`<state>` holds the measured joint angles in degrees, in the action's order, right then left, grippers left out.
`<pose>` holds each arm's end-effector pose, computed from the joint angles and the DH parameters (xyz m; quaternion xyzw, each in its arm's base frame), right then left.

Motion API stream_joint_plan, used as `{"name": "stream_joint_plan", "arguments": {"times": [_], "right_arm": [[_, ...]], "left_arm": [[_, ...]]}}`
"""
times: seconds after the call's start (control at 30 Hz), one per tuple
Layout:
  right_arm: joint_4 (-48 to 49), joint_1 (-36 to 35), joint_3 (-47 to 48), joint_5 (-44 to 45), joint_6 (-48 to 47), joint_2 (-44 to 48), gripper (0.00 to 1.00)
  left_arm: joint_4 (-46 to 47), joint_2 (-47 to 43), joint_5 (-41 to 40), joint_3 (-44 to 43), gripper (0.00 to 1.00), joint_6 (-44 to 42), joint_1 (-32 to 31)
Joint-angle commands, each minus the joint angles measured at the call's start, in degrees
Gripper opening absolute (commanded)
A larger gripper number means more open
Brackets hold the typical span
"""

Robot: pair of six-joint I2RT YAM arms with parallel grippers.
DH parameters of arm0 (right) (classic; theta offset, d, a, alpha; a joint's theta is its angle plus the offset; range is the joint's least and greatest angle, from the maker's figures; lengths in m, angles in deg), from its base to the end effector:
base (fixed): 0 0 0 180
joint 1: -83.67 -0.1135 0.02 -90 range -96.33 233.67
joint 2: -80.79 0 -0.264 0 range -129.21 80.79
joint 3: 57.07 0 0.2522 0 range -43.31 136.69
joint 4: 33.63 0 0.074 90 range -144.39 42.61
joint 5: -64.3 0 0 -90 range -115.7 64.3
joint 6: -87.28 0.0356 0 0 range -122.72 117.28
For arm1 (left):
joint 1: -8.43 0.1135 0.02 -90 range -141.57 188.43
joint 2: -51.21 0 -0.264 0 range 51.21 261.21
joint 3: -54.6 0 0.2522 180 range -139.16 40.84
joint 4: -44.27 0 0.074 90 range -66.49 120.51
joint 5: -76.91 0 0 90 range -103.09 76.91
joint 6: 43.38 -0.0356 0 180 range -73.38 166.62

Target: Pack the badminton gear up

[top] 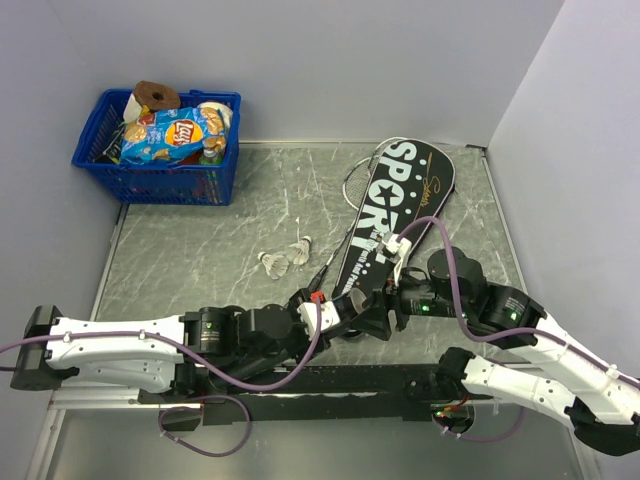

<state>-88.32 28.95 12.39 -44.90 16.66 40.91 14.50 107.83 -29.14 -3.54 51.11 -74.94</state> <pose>0.0679 0.1163 0.3616 -0.3378 0.7657 0.4310 0.3374 0.0354 -0.2196 0.2894 0.4846 0.7019 -0.2662 0.4491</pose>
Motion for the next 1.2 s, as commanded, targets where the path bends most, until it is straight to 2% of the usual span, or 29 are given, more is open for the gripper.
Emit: {"name": "stream_joint_plan", "arguments": {"times": [0.0,0.17,0.33,0.63,0.83,1.03,1.07,1.17], "right_arm": [[5.0,0.1,0.3,-1.5,-1.1,-1.3,0.69],[5.9,0.2,0.4,-2.5,-0.7,-2.1,0.63],[6.4,0.1,0.0,-3.4,0.1,-1.5,0.52],[6.5,0.1,0.6,-6.3,0.9,0.4,0.43],[6.6,0.1,0.3,-7.3,1.3,0.3,0.32],[7.1,0.2,0.1,-8.6,1.5,0.0,0.13],[7.3,0.1,0.1,-9.2,1.5,0.0,0.06],[8.2,0.1,-0.2,-10.7,2.0,0.8,0.0]], "left_arm": [[-3.7,0.2,-1.0,1.2,0.29,3.3,-2.0],[-4.6,0.3,-2.3,0.9,0.3,3.3,-2.8],[-4.6,-0.2,-2.8,1.0,0.3,3.4,-3.2],[-4.6,0.8,-2.8,0.7,0.29,3.5,-3.5],[-4.5,0.9,-2.7,0.7,0.29,3.7,-3.5],[-4.3,0.1,-2.6,1.0,0.29,3.8,-3.7],[-4.1,0.0,-2.6,1.1,0.29,3.7,-3.7],[-3.9,-0.5,-2.3,1.3,0.29,3.8,-3.9]]}}
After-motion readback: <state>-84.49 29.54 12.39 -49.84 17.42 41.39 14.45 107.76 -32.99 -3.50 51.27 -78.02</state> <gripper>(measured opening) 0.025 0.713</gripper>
